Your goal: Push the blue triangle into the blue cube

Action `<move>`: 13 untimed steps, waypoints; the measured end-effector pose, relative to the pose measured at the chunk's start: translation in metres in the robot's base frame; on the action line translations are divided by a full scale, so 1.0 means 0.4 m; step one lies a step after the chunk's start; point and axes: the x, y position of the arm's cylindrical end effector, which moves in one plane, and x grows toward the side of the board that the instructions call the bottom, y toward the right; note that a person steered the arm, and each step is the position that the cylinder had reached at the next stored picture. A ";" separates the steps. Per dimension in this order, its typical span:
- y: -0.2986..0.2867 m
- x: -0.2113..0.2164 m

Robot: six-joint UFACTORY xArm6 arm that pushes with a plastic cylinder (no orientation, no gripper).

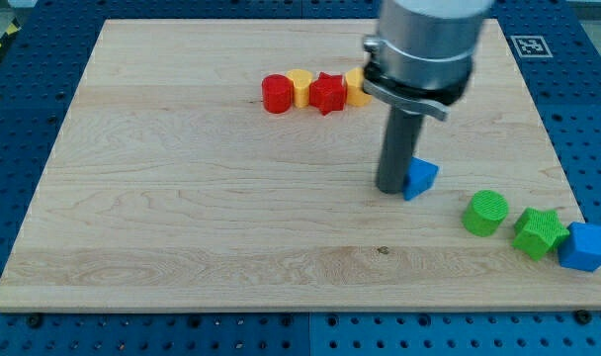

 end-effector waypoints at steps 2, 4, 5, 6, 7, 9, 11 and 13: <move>0.134 0.000; 0.148 -0.064; 0.172 -0.099; 0.237 -0.084; 0.276 -0.044; 0.298 -0.103; 0.352 0.035; 0.343 0.041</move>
